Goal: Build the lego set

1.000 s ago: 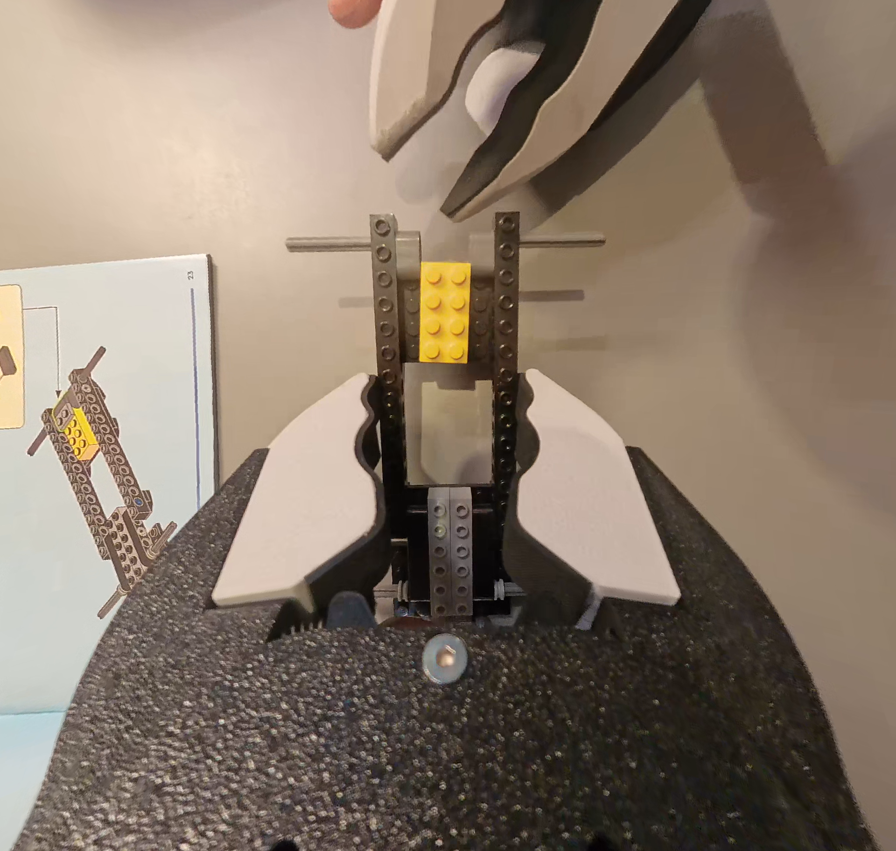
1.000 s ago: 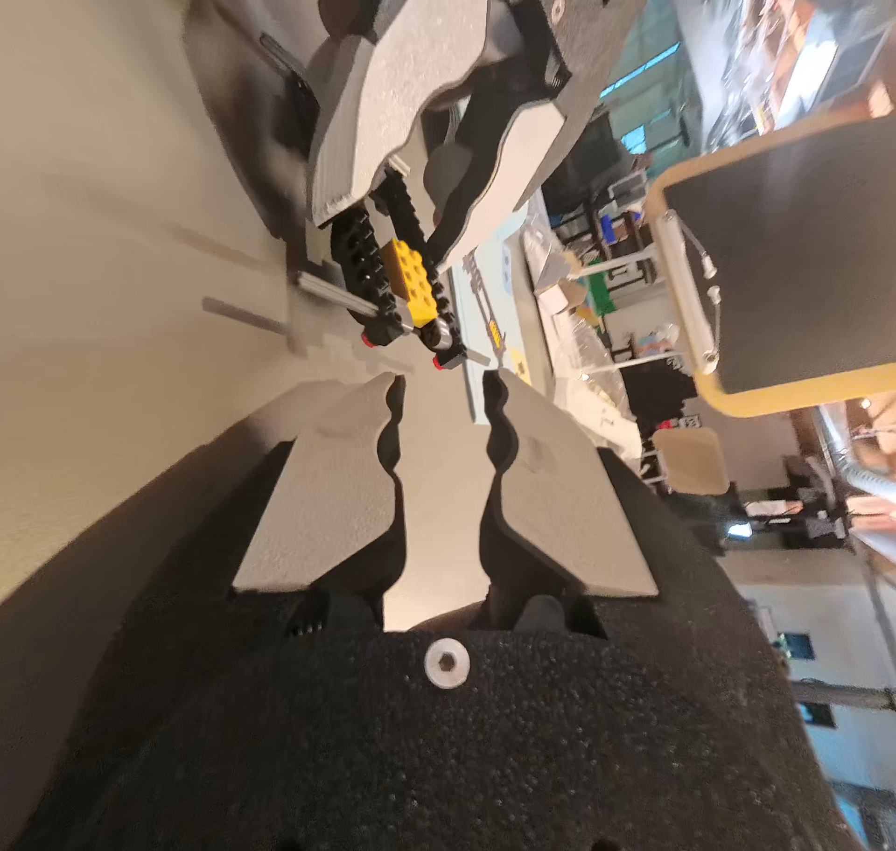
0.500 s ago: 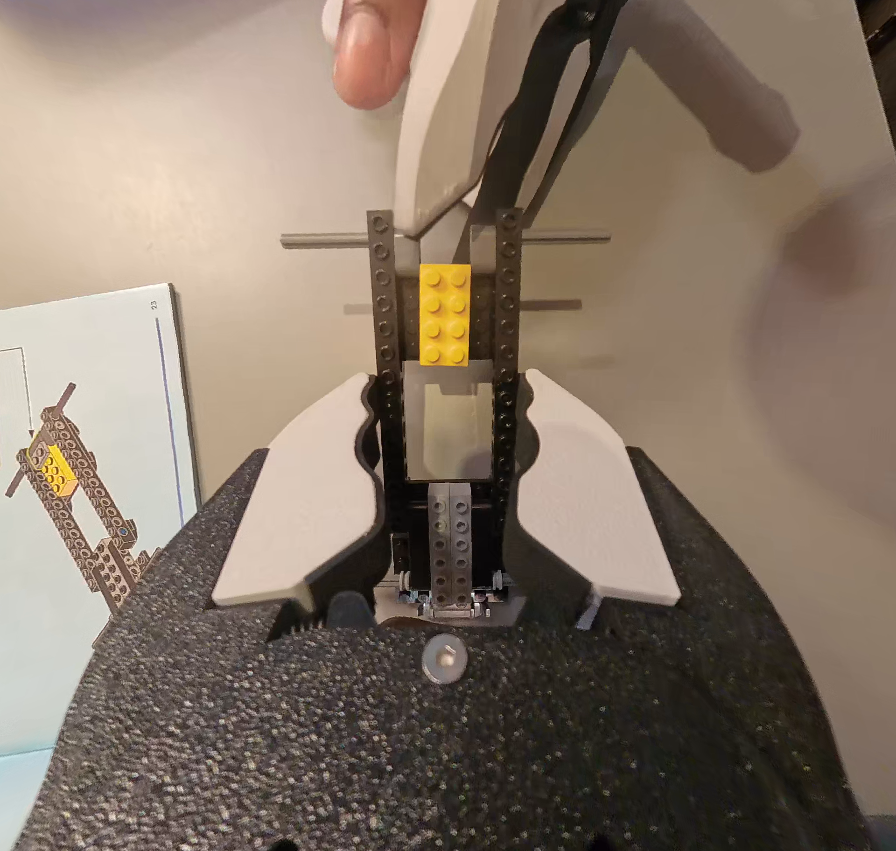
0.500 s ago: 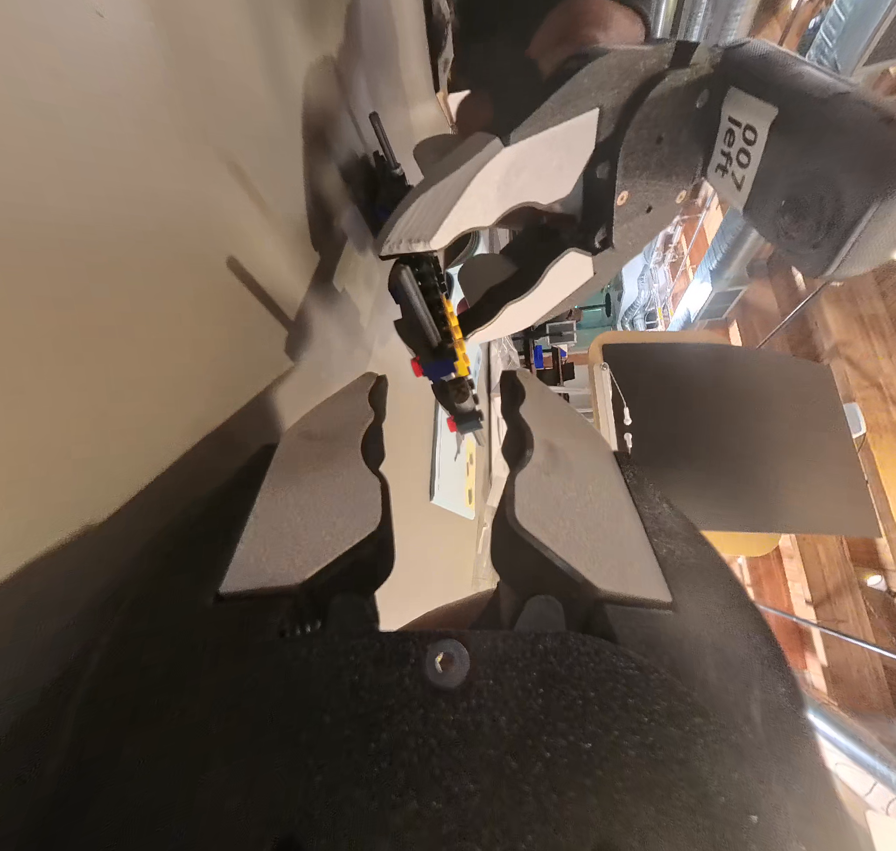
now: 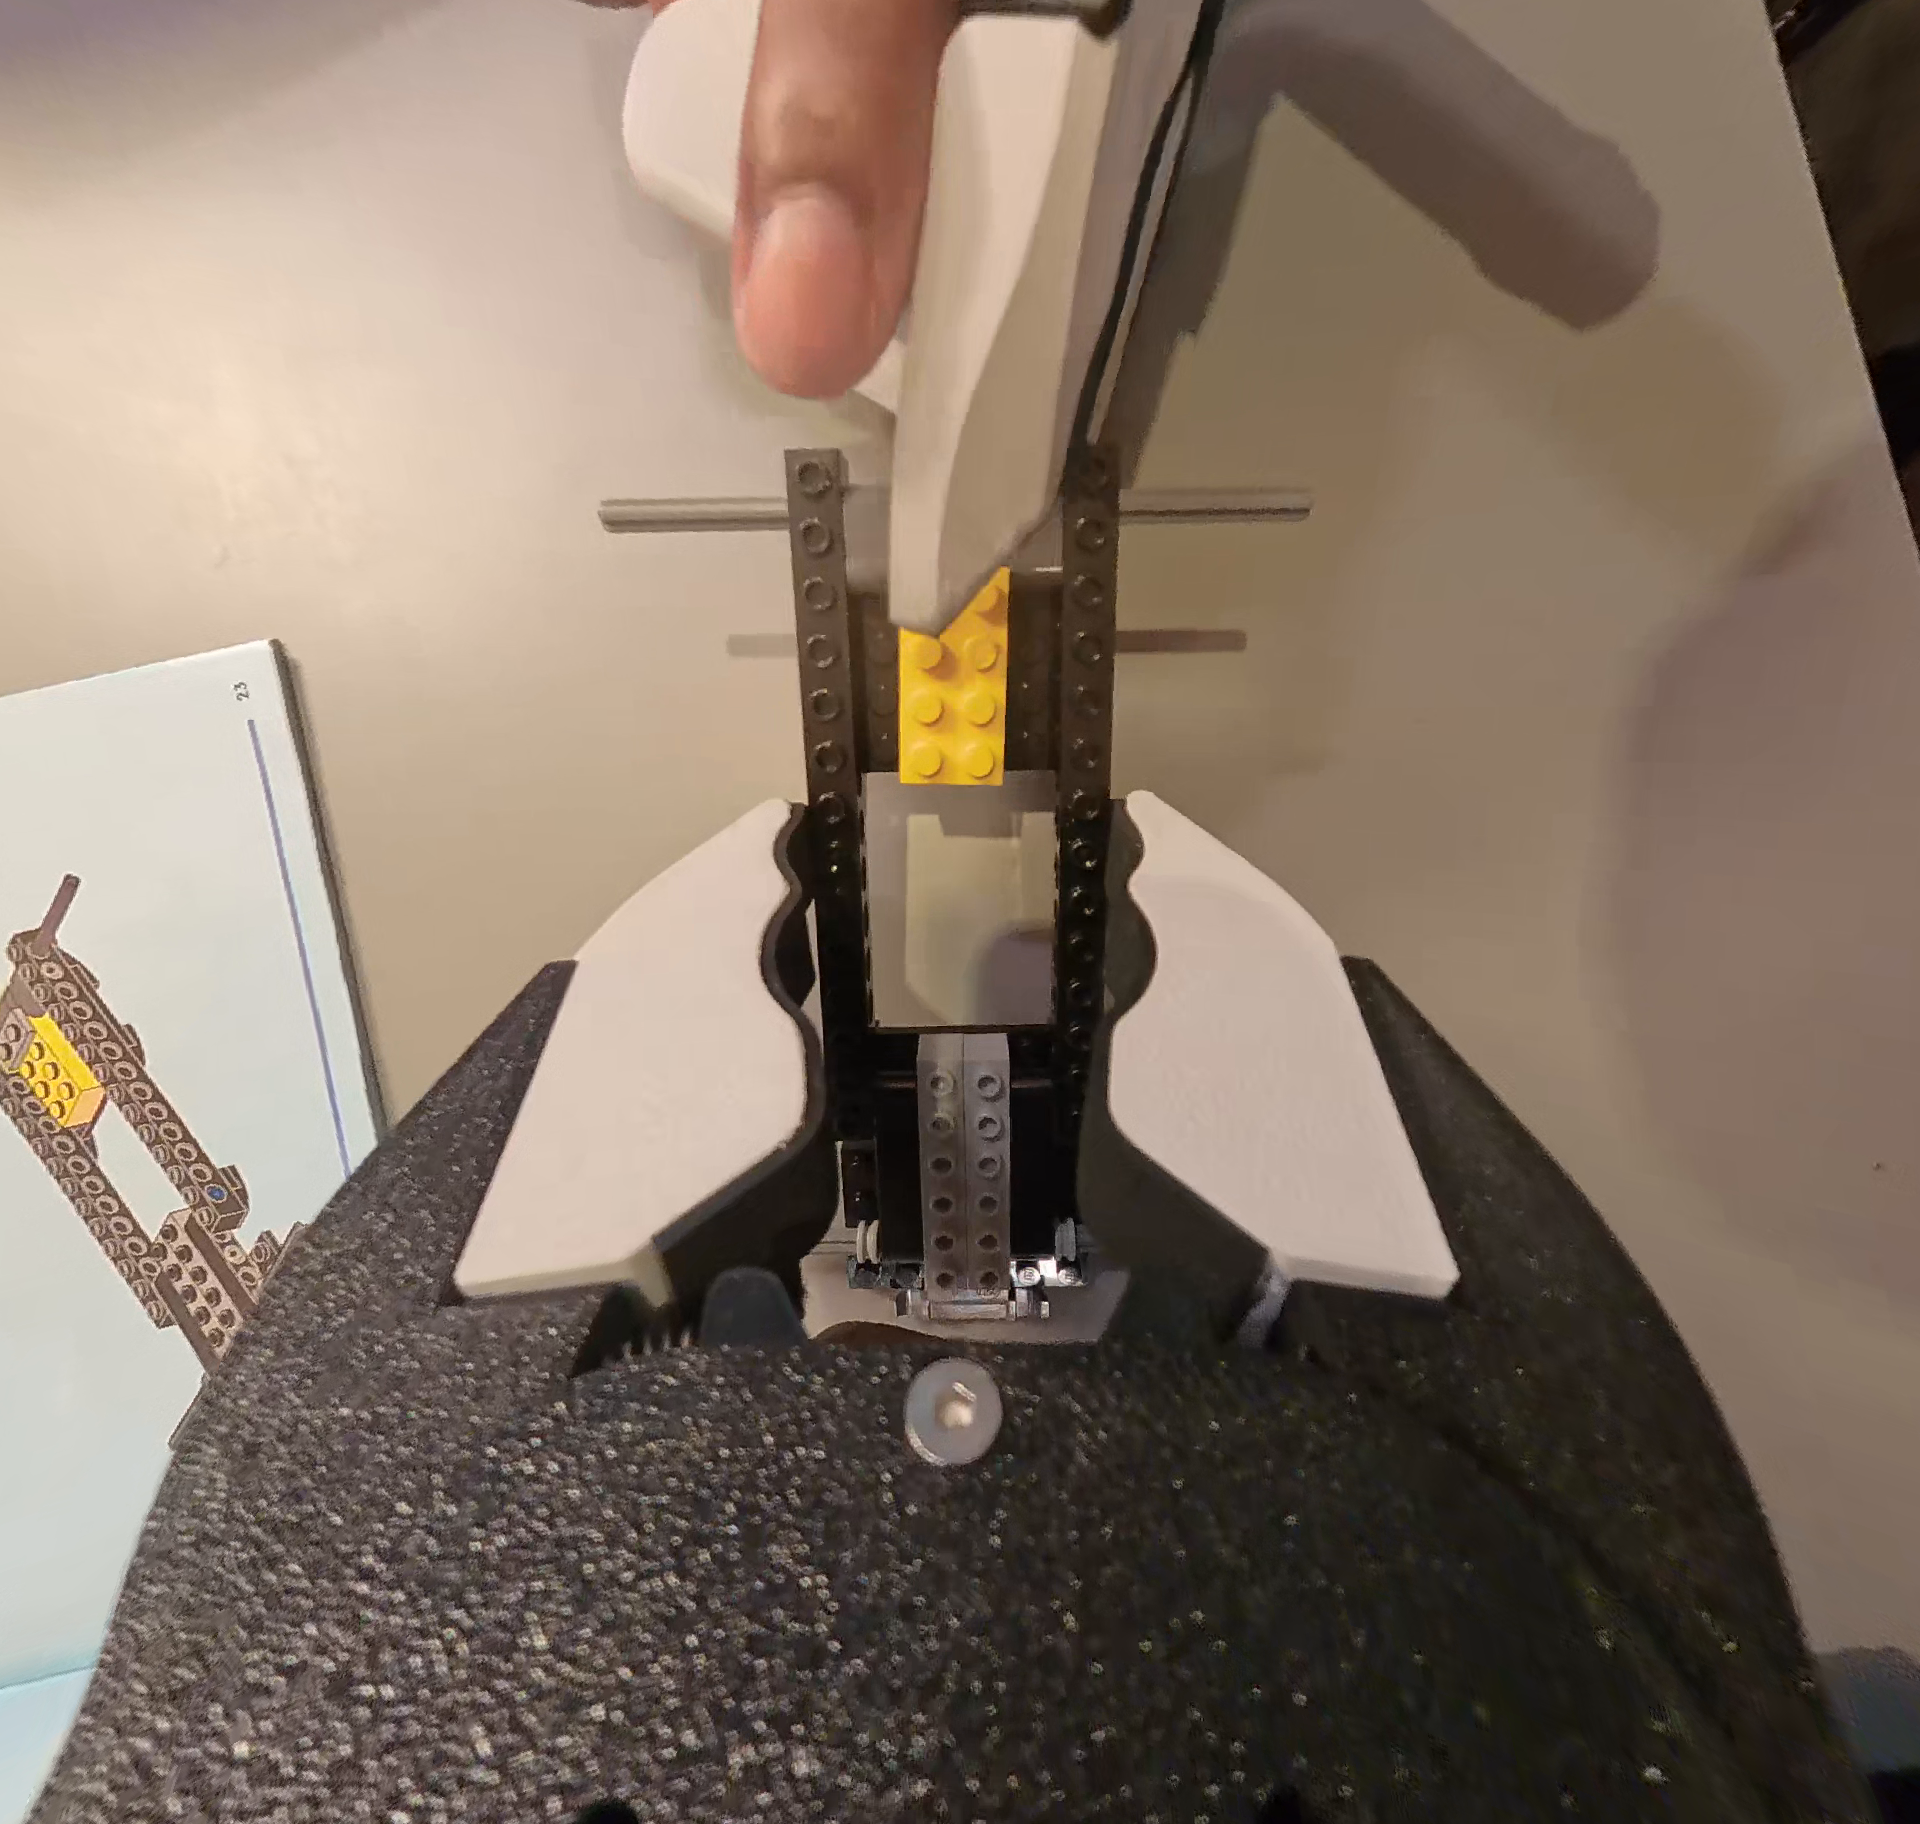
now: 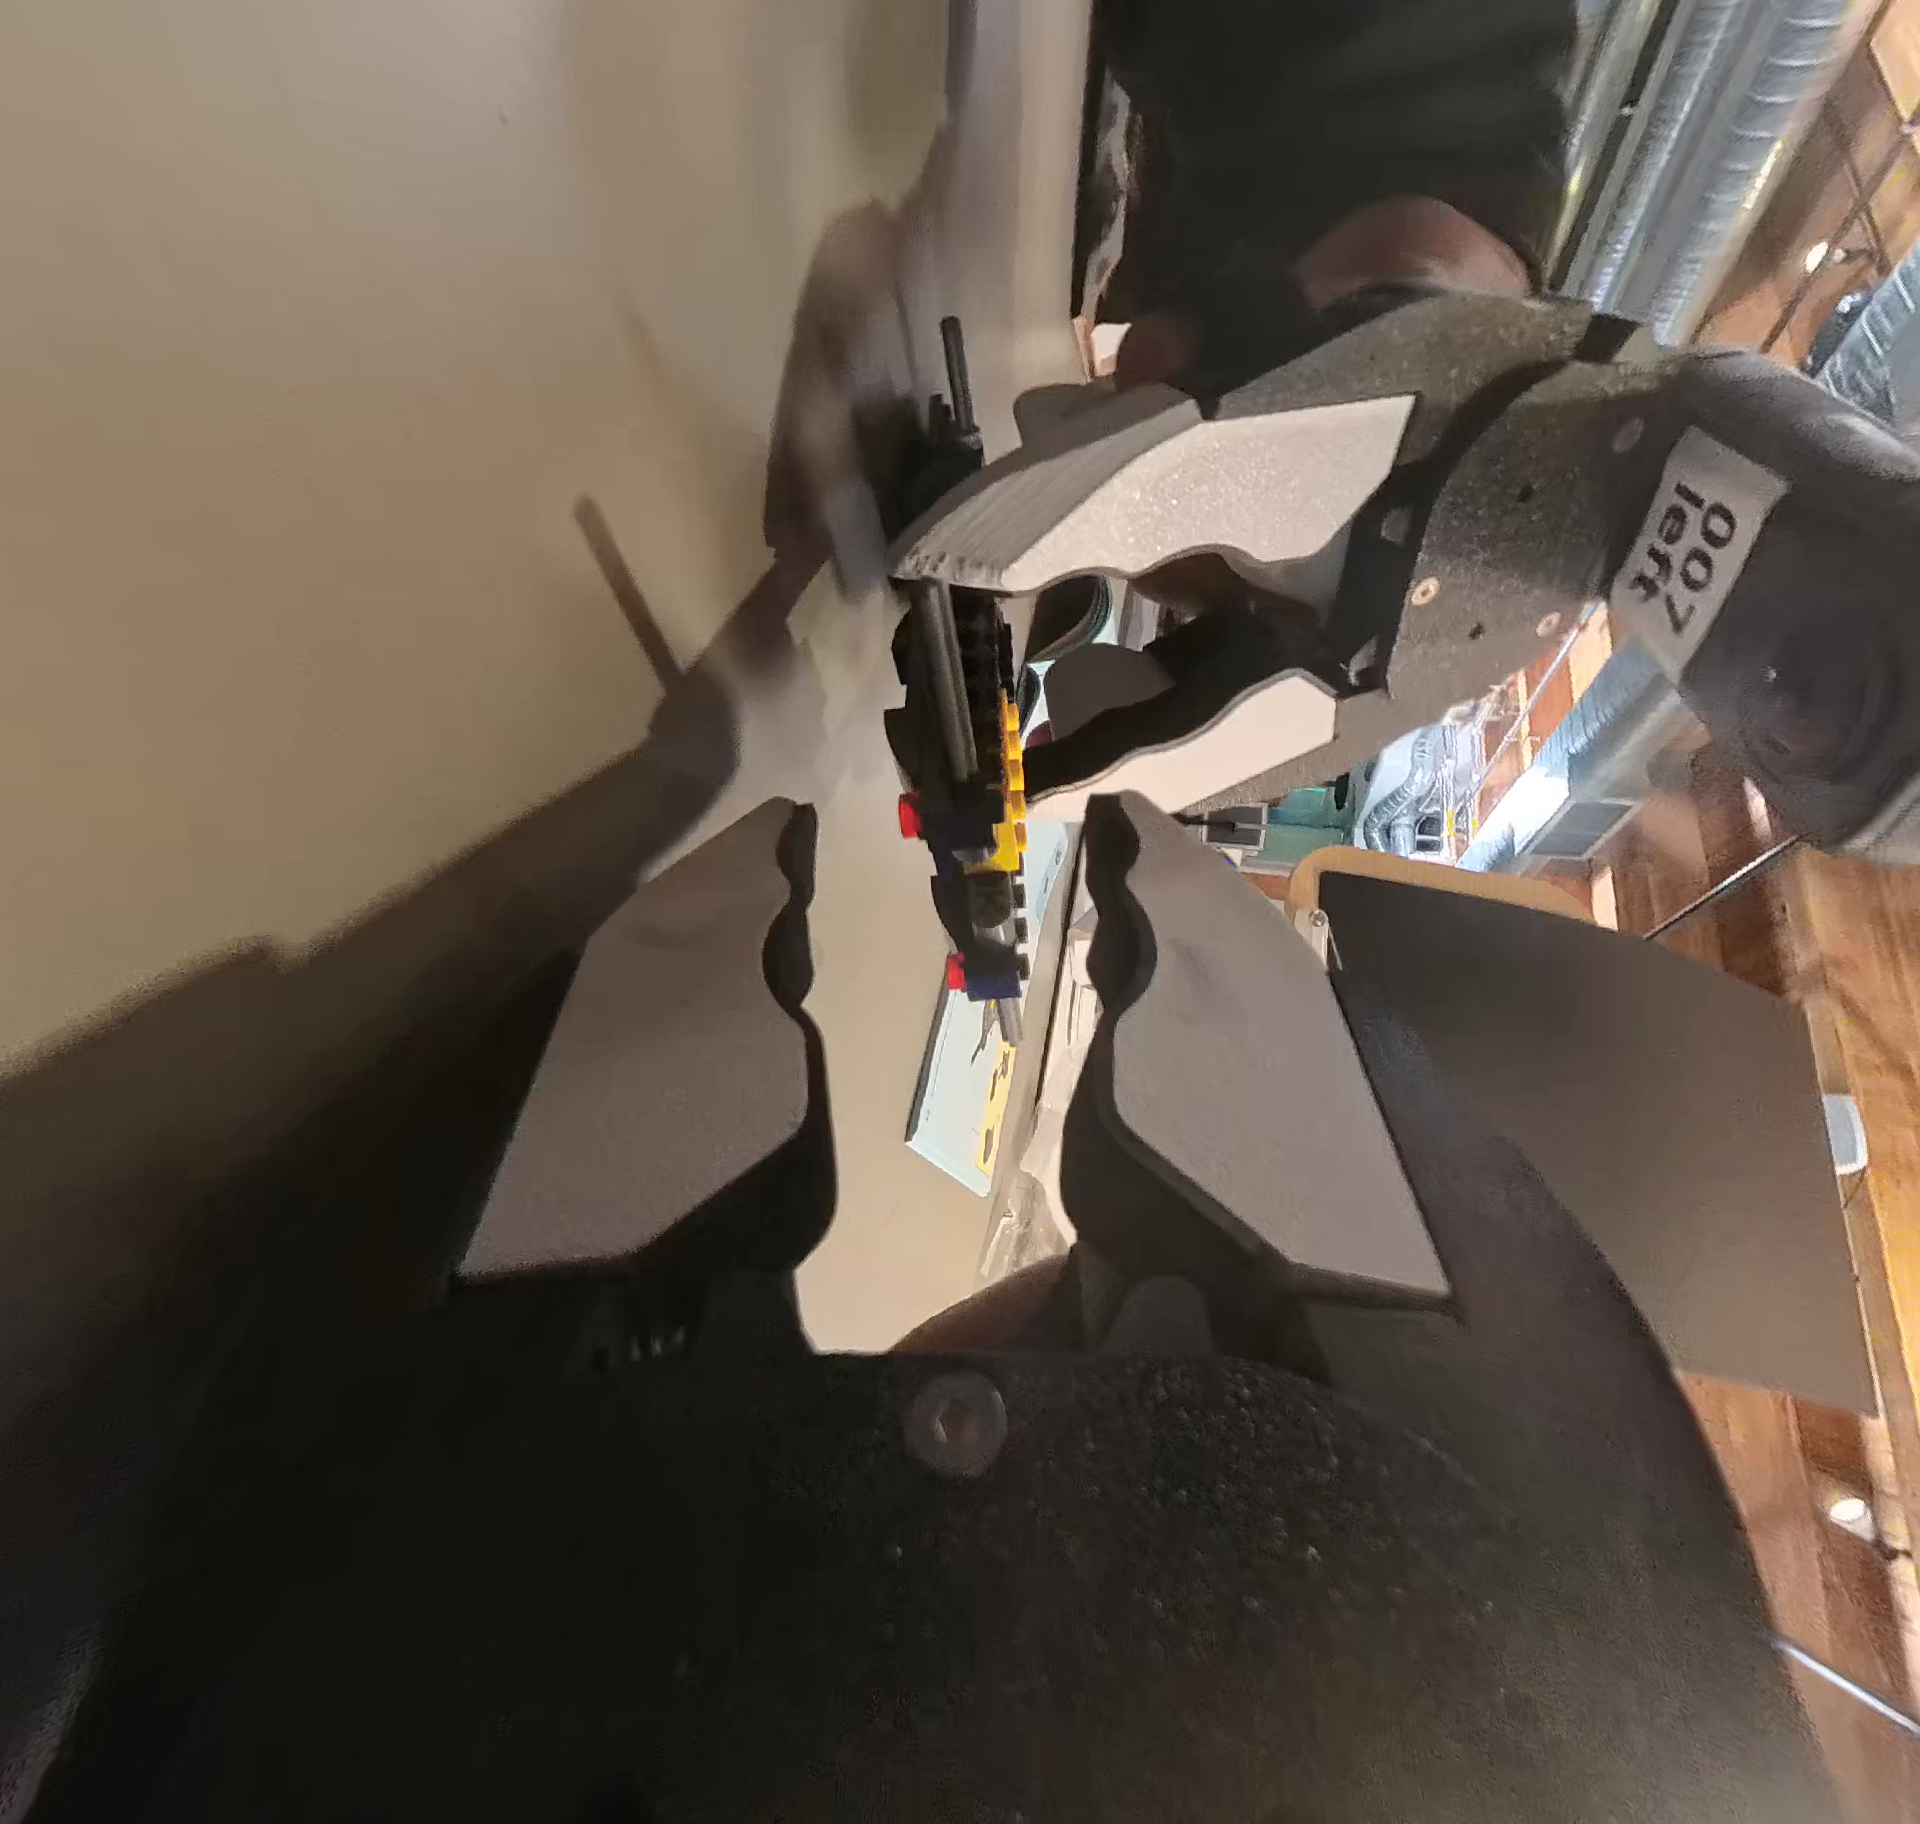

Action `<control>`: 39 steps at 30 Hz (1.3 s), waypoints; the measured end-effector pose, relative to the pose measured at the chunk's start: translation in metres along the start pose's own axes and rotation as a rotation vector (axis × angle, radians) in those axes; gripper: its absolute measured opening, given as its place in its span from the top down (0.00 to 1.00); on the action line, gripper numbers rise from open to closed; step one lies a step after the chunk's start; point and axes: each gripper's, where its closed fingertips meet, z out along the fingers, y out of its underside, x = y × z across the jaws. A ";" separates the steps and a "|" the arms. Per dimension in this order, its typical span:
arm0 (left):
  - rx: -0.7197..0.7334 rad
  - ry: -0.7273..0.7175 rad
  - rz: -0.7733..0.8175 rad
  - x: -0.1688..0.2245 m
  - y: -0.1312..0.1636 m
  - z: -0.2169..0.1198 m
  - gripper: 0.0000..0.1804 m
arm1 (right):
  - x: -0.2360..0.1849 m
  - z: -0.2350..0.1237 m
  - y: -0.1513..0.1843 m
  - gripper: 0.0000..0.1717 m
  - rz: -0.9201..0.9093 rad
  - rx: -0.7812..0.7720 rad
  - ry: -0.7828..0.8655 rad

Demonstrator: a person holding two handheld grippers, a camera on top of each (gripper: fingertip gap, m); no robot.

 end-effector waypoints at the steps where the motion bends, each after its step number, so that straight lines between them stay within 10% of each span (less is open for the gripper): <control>1: -0.003 0.005 0.002 0.001 0.000 0.000 0.70 | -0.001 0.002 0.000 0.71 -0.013 -0.001 -0.011; 8: -0.014 0.030 0.018 0.006 0.002 0.002 0.70 | -0.005 0.007 -0.005 0.87 -0.060 0.023 -0.046; 39: 0.081 0.010 -0.012 0.007 0.000 0.002 0.71 | -0.011 0.005 -0.001 0.89 0.030 0.035 -0.063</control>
